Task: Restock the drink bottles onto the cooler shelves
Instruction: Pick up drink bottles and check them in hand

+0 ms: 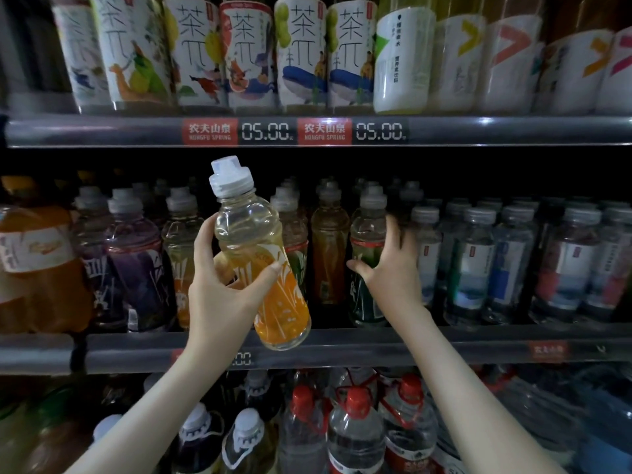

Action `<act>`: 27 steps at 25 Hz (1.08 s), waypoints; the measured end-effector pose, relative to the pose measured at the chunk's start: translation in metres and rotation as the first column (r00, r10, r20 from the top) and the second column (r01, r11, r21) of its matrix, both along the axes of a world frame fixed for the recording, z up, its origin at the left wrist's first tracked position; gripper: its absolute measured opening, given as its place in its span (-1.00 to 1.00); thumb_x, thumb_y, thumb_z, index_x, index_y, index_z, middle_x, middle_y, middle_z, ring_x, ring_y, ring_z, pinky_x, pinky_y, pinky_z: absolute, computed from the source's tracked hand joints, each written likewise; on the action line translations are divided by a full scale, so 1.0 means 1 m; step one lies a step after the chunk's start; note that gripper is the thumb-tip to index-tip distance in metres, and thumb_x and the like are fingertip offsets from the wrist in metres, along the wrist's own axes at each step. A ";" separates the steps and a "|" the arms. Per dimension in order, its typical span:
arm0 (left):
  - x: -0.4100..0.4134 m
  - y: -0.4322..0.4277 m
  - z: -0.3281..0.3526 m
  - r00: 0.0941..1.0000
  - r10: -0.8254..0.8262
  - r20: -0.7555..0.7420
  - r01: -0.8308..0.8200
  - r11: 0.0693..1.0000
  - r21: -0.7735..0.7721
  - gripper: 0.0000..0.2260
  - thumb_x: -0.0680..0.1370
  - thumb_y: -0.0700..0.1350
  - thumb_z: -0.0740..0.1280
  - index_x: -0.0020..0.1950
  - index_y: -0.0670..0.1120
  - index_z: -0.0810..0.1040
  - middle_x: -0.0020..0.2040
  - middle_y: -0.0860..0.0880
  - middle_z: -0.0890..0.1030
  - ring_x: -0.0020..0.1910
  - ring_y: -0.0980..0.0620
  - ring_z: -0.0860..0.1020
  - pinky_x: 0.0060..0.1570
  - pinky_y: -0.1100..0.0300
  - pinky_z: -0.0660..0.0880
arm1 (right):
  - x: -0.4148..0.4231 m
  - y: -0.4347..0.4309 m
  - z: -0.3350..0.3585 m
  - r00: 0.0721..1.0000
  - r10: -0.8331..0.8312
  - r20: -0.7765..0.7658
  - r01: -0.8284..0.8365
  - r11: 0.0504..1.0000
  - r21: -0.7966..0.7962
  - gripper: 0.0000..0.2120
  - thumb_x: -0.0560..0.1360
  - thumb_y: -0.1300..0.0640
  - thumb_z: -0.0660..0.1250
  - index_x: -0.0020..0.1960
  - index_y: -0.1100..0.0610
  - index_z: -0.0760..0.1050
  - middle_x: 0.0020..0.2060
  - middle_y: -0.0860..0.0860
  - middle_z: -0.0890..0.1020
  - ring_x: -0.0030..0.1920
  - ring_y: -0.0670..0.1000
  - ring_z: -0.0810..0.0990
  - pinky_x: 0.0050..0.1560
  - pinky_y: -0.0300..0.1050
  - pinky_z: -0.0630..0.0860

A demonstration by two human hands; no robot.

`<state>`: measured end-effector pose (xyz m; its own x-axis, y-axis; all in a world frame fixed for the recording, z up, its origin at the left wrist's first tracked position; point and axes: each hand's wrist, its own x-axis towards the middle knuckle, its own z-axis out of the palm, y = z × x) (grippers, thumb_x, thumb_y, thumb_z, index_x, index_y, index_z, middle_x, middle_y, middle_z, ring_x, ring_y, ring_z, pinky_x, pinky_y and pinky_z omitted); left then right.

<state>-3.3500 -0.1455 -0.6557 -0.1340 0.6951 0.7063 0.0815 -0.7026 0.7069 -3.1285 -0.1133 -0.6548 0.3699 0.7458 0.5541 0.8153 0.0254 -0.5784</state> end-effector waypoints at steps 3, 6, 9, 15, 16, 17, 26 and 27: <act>0.009 0.001 -0.001 1.000 -0.013 -0.019 0.013 1.000 -0.005 -0.27 0.39 -0.13 0.50 0.45 0.13 0.21 0.12 0.31 0.53 0.08 0.23 0.56 -0.01 0.16 0.55 | 0.004 -0.005 0.001 0.948 -0.185 0.259 0.187 0.982 0.019 -0.11 0.44 -0.25 0.35 0.56 0.04 -0.04 0.44 0.14 0.11 0.38 0.16 0.15 0.37 0.03 0.15; 0.017 -0.001 -0.003 0.999 -0.043 -0.026 0.042 0.999 -0.022 -0.28 0.39 -0.10 0.50 0.44 0.18 0.21 0.22 0.17 0.51 0.12 0.19 0.56 -0.04 0.21 0.58 | 0.020 -0.009 0.003 0.940 -0.195 0.278 0.205 0.979 -0.007 -0.10 0.40 -0.30 0.36 0.55 0.00 0.00 0.48 0.12 0.01 0.42 0.18 0.05 0.39 0.11 0.05; 0.019 -0.005 -0.005 0.998 -0.052 -0.020 0.052 0.998 -0.031 -0.27 0.39 -0.11 0.50 0.44 0.18 0.20 0.20 0.13 0.54 0.09 0.19 0.57 -0.09 0.27 0.58 | 0.040 -0.015 0.005 0.974 -0.098 0.202 0.093 0.995 0.033 -0.21 0.48 -0.23 0.31 0.55 -0.07 0.01 0.52 0.08 -0.06 0.45 0.16 -0.02 0.41 0.14 0.02; 0.026 -0.007 -0.010 0.997 -0.069 -0.041 0.067 0.996 -0.056 -0.25 0.40 -0.15 0.50 0.46 0.17 0.18 0.06 0.22 0.60 0.05 0.16 0.60 -0.08 0.20 0.59 | 0.063 -0.020 -0.004 0.917 -0.149 0.369 0.197 0.976 -0.096 -0.37 0.62 0.04 0.15 0.55 -0.15 -0.11 0.55 0.13 -0.06 0.49 0.22 0.00 0.44 0.17 -0.04; 0.026 -0.008 -0.011 0.997 -0.069 -0.046 0.066 0.996 -0.066 -0.25 0.40 -0.14 0.50 0.45 0.19 0.18 0.06 0.17 0.61 0.05 0.14 0.60 -0.06 0.13 0.59 | 0.067 -0.020 -0.008 0.888 -0.163 0.430 0.234 0.965 -0.118 -0.33 0.60 0.02 0.19 0.55 -0.16 -0.14 0.54 0.14 -0.06 0.50 0.20 -0.02 0.45 0.17 -0.08; 0.024 -0.008 -0.011 0.997 -0.066 -0.049 0.062 0.995 -0.075 -0.24 0.39 -0.13 0.51 0.45 0.20 0.19 0.06 0.12 0.62 0.05 0.12 0.60 -0.03 0.07 0.59 | 0.070 -0.020 -0.011 0.863 -0.185 0.471 0.261 0.960 -0.101 -0.31 0.59 0.01 0.21 0.55 -0.16 -0.14 0.54 0.15 -0.04 0.50 0.19 -0.03 0.45 0.17 -0.11; -0.016 0.000 -0.008 0.999 -0.018 -0.037 0.013 0.992 -0.128 -0.24 0.38 -0.15 0.51 0.47 0.11 0.22 0.01 0.30 0.60 0.03 0.16 0.60 -0.01 0.03 0.58 | 0.031 -0.033 -0.006 0.949 -0.211 0.235 0.105 0.913 0.393 -0.48 0.55 0.05 0.23 0.48 0.06 0.25 0.45 0.18 0.25 0.40 0.08 0.14 0.37 0.23 0.14; -0.018 0.000 -0.008 0.999 -0.021 -0.043 0.015 0.991 -0.130 -0.24 0.38 -0.16 0.52 0.47 0.11 0.21 0.00 0.32 0.60 0.02 0.17 0.60 -0.02 0.06 0.59 | 0.007 -0.038 -0.002 0.986 -0.018 0.168 -0.057 0.900 0.432 -0.50 0.54 0.02 0.27 0.45 0.08 0.29 0.35 0.11 0.37 0.33 0.04 0.25 0.33 0.17 0.27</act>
